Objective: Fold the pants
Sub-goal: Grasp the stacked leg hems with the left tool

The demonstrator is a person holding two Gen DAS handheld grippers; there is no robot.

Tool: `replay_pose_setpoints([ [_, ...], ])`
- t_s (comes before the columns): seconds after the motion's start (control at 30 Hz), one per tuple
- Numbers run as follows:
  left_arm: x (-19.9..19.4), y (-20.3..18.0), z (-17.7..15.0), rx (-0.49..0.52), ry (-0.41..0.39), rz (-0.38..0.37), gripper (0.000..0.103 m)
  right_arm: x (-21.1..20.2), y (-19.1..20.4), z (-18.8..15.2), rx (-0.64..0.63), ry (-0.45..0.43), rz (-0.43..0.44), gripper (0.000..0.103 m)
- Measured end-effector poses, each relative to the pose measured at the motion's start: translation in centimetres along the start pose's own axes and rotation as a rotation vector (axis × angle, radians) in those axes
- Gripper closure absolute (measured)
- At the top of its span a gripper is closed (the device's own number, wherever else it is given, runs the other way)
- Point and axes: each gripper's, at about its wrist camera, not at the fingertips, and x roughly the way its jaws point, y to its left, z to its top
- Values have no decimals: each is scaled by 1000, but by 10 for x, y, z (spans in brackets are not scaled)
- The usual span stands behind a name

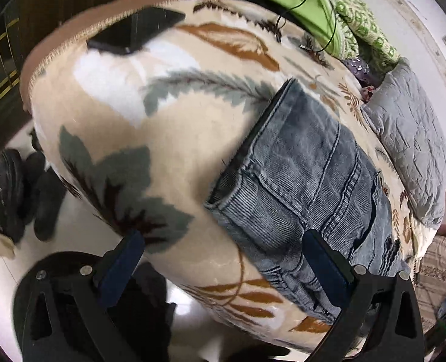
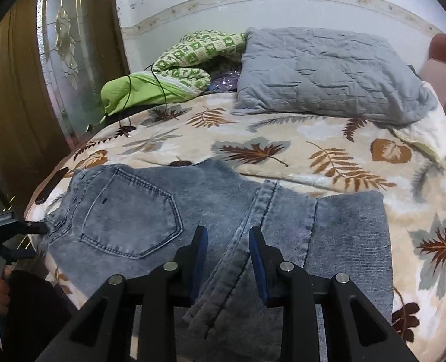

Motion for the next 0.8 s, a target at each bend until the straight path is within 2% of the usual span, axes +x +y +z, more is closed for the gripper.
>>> replay_pose_setpoints([
  [0.07,7,-3,0,-31,31,-44,0,0,2,-2,-13,9,-4,71],
  [0.13,10,-9,1,-19,31,-78,1,-1,2,-4,-12,14,0,71],
  [0.17,13,-13,2,-2,31,-77,4,-1,1,-4,-11,15,0,71],
  [0.2,16,-14,3,4,31,-59,11,-2,1,-4,-10,15,2,71],
  [0.27,15,-17,6,8,4,-54,15,-1,-2,-4,11,22,37,71],
  [0.33,14,-19,11,22,-11,-66,37,1,-4,-5,40,32,83,71],
  [0.37,15,-20,14,25,-4,-80,40,2,-4,-5,48,37,104,71],
  [0.4,16,-21,15,21,1,-104,50,3,-3,-6,47,41,114,71],
  [0.43,16,-22,16,18,7,-128,65,5,-1,-6,43,45,121,71],
  [0.47,18,-24,16,16,20,-157,71,7,2,-7,37,51,128,71],
  [0.63,6,-32,13,59,-24,-175,87,15,15,-10,24,78,155,71],
  [0.8,-15,-48,11,136,-81,-172,89,23,24,-10,14,86,200,71],
])
